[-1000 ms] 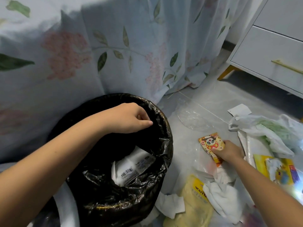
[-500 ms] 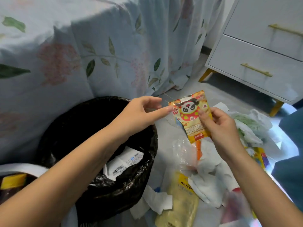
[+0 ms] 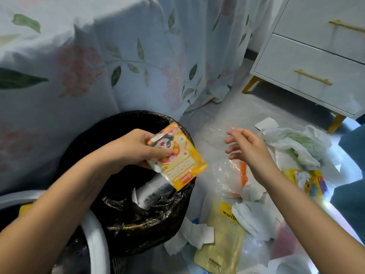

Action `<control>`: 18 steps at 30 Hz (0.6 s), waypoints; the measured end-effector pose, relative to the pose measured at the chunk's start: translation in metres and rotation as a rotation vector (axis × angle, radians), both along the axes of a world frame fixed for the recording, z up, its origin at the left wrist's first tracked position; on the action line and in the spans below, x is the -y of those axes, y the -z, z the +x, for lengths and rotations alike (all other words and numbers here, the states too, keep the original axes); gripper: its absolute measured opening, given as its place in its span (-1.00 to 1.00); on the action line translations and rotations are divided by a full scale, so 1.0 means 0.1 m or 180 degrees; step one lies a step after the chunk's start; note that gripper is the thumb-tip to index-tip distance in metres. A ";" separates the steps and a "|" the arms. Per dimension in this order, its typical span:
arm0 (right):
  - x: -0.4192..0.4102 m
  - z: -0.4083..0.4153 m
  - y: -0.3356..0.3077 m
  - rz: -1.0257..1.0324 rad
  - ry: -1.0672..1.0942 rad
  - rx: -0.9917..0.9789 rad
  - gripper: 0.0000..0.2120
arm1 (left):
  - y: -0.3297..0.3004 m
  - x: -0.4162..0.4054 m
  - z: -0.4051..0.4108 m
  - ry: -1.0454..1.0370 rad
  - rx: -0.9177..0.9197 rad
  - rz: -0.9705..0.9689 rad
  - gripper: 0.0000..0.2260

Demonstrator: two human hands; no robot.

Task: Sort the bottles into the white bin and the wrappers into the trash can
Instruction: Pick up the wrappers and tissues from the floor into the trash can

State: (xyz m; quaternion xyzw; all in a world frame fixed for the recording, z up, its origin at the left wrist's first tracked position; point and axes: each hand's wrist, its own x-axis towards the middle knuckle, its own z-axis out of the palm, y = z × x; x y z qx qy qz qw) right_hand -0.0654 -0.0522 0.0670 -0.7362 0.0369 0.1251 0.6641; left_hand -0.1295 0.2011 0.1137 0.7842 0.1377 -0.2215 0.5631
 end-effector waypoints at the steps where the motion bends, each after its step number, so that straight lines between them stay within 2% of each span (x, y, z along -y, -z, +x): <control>1: 0.10 0.06 0.15 -0.0141 0.0243 -0.0042 -0.88 | 0.03 -0.11 0.00 0.0064 -0.0170 0.0039 -0.58; 3: 0.34 0.17 0.51 -0.0677 0.0623 -0.0059 -0.88 | 0.13 -0.31 0.03 0.0151 -0.0468 0.0224 -0.37; 4: 0.46 0.21 0.70 -0.0982 0.0729 -0.0060 -0.88 | 0.20 -0.39 0.06 0.0178 -0.0587 0.0356 -0.38; 7: 0.68 0.29 1.06 -0.1739 0.0597 -0.0143 -0.91 | 0.39 -0.49 0.15 0.0199 -0.0874 0.0807 -0.75; 10: 0.69 0.33 1.26 -0.2512 -0.0044 -0.0317 -0.77 | 0.59 -0.48 0.28 0.0370 -0.1153 0.1166 -0.85; 13: 0.57 0.34 1.36 -0.3340 -0.0624 -0.0895 -0.53 | 0.78 -0.44 0.42 0.0540 -0.1399 0.1495 -0.75; 16: 0.48 0.26 1.51 -0.3528 -0.0636 -0.1211 -0.30 | 0.96 -0.39 0.52 0.1035 -0.1530 0.2151 -0.60; 18: 0.46 0.20 1.60 -0.3548 -0.0460 -0.1142 -0.29 | 1.05 -0.35 0.49 0.1421 -0.1610 0.2662 -0.55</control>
